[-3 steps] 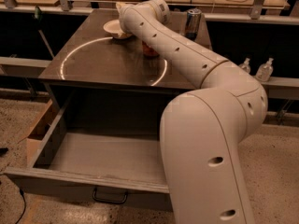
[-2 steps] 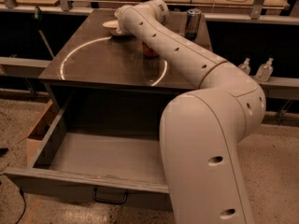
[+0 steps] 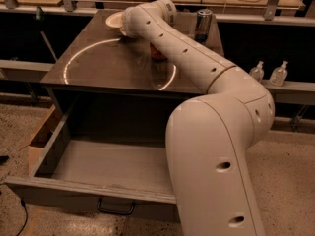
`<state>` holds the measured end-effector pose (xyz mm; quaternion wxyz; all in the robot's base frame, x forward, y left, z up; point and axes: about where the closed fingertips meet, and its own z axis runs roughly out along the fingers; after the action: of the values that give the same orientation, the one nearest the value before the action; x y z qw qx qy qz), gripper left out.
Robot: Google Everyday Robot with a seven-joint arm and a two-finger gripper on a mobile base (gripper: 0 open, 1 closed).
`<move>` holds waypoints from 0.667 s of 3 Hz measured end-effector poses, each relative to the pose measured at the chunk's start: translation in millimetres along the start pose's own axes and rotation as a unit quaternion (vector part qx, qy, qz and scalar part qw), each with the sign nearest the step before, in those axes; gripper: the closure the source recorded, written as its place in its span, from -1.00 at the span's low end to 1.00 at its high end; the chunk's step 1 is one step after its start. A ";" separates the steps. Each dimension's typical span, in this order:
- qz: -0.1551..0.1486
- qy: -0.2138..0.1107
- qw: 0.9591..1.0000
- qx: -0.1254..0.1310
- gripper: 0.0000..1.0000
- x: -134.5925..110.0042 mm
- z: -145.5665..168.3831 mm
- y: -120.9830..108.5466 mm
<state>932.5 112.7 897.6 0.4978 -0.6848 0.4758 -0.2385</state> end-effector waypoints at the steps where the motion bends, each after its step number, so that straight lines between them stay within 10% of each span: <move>1: 0.003 -0.007 1.000 -0.010 1.00 -1.8 -4.3 -3.1; 2: 0.017 -0.033 0.999 -0.036 1.00 -13.9 -43.6 -27.3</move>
Offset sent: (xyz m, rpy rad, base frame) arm -0.0404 -0.0176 0.0839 0.0332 0.1350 0.0822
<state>903.0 106.7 941.5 0.4922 -0.7012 0.4795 -0.1901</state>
